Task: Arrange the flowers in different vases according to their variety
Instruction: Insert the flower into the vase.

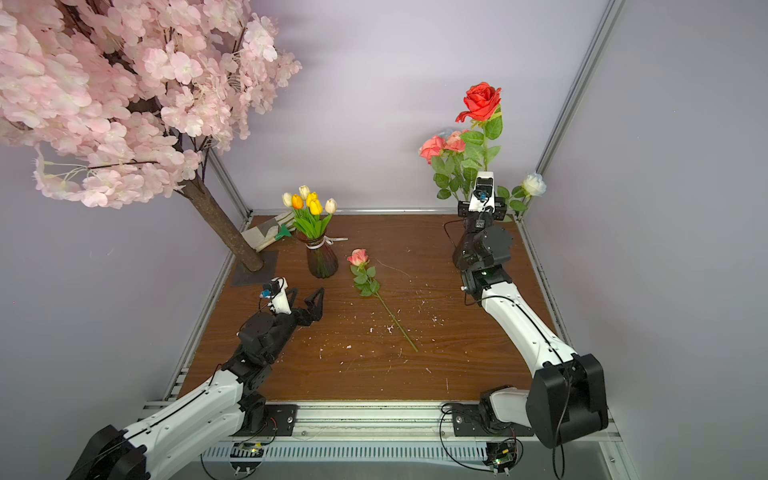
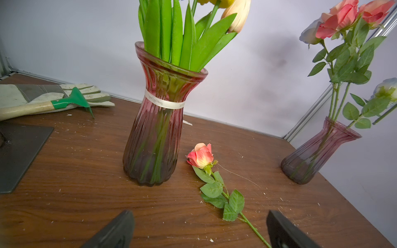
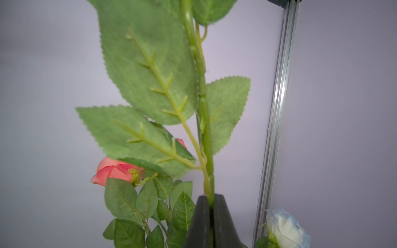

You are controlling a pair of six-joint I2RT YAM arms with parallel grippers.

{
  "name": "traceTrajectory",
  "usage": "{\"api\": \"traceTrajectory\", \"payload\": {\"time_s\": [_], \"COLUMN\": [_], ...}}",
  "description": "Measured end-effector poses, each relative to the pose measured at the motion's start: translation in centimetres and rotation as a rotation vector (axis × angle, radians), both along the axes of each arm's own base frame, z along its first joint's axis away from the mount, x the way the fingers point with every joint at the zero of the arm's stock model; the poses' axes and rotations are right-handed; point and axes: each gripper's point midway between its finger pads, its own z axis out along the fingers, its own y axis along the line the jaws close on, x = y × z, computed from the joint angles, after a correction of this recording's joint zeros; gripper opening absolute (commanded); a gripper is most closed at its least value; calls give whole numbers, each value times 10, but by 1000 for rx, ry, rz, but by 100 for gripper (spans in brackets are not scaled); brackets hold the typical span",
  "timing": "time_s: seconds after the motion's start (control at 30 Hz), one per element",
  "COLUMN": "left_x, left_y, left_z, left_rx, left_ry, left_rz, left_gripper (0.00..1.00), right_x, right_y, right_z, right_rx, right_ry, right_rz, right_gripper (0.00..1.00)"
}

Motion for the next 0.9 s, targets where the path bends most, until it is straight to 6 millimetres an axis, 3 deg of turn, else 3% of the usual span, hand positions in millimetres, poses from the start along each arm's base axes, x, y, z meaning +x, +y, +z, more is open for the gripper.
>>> {"api": "traceTrajectory", "payload": {"time_s": [0.5,0.53,0.6,0.73,0.9], "left_x": [0,0,0,0,1], "left_y": [-1,-1,-1,-2,-2], "left_z": [1,1,1,0,-3], "left_rx": [2,2,1,4,11], "left_ry": [-6,-6,-6,-2,4], "left_rz": [-5,-5,-5,-7,-9], "left_gripper": [99,100,100,100,100], "right_x": [46,47,48,49,36], "right_y": [-15,-15,-14,-11,-7], "right_z": [-48,-52,-64,-89,-98], "right_rx": [68,72,86,110,145], "right_ry": [83,91,112,173,232], "right_rz": [66,70,85,111,167], "right_gripper": [0,3,29,55,75]}}
